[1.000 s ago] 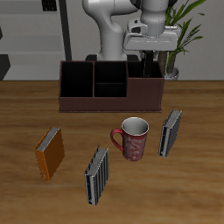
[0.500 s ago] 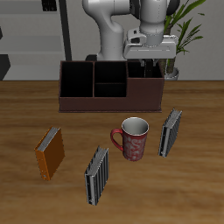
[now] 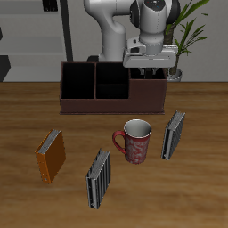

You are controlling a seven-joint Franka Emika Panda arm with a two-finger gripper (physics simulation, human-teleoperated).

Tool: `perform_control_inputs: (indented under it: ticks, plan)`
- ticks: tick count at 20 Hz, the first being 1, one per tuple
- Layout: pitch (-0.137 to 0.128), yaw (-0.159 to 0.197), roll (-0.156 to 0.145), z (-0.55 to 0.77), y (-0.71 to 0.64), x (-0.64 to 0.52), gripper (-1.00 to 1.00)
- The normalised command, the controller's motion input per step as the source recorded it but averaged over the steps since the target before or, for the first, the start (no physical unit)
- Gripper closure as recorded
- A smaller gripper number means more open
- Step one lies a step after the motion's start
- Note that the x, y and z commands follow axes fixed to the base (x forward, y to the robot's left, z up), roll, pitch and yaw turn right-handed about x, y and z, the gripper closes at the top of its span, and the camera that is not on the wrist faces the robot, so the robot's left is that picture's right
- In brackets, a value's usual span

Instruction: Place the black book into the back desk caddy's right compartment

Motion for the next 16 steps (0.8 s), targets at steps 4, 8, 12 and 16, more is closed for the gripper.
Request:
perform_control_inputs:
  ticks: [4, 8, 12, 16]
  plan:
    - [0.049, 0.002, 0.007, -0.25, -0.05, 0.05, 1.00]
    - [0.061, -0.010, 0.028, -0.20, -0.05, 0.05, -1.00]
    - [0.035, -0.018, 0.052, -0.10, 0.01, 0.03, -1.00]
    - [0.001, -0.003, 0.010, -0.03, 0.00, 0.01, -1.00]
